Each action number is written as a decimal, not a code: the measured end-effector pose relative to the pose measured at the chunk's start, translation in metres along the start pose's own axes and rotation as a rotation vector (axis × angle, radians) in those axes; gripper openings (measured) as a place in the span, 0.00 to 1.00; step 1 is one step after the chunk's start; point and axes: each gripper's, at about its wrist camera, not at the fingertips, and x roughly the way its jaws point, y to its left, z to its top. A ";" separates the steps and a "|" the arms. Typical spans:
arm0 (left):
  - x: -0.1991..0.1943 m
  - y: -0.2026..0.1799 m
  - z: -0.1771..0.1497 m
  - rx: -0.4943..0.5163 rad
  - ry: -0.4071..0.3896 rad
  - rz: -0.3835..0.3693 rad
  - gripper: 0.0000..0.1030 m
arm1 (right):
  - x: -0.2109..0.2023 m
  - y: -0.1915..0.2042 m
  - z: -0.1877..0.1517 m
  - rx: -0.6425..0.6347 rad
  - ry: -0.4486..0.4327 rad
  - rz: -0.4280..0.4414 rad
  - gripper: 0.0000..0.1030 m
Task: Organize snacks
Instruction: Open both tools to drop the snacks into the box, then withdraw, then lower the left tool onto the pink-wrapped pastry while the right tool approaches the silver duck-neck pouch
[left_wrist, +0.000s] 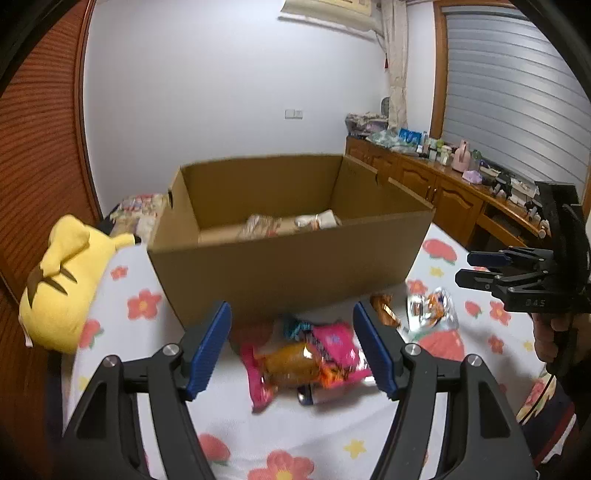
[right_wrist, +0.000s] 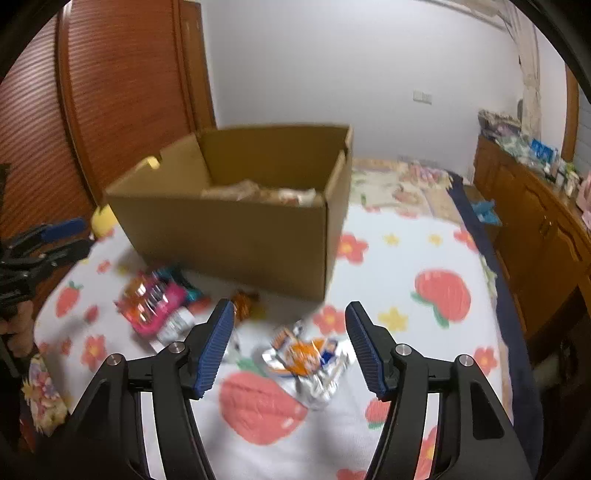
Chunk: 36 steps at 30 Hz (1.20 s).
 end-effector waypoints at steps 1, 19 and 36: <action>0.002 0.000 -0.003 -0.003 0.006 0.001 0.66 | 0.004 -0.002 -0.004 0.003 0.010 -0.001 0.62; 0.062 0.001 -0.031 -0.064 0.151 0.013 0.66 | 0.065 0.002 -0.016 -0.054 0.119 0.042 0.62; 0.074 0.012 -0.044 -0.110 0.167 -0.027 0.72 | 0.044 0.018 -0.043 -0.145 0.158 0.054 0.64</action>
